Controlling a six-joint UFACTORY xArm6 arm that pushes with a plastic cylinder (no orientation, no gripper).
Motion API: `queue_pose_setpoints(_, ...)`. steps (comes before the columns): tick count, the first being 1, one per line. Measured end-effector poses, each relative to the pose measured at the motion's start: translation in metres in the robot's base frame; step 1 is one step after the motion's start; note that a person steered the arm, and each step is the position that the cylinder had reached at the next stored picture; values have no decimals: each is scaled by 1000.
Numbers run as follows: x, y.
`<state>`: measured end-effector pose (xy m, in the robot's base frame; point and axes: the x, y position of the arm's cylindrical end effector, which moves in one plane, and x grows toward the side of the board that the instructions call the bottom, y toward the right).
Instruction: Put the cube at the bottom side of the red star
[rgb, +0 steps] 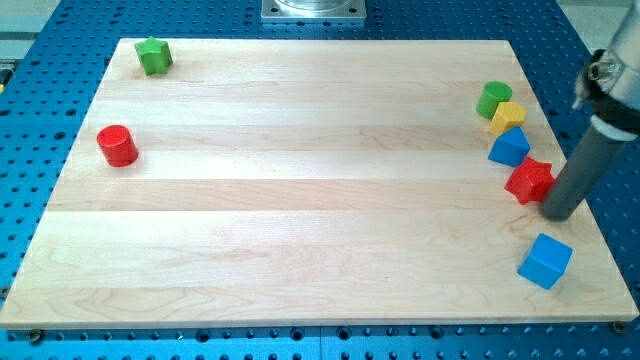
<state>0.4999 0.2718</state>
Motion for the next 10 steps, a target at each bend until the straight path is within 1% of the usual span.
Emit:
queue_pose_setpoints(1,-14,-4)
queue_pose_setpoints(2,15,-8)
queue_pose_setpoints(3,68,26)
queue_pose_setpoints(4,118,-4)
queue_pose_setpoints(5,118,-43)
queue_pose_setpoints(6,102,-38)
queue_pose_setpoints(7,96,-37)
queue_pose_setpoints(8,74,-45)
queue_pose_setpoints(10,52,-62)
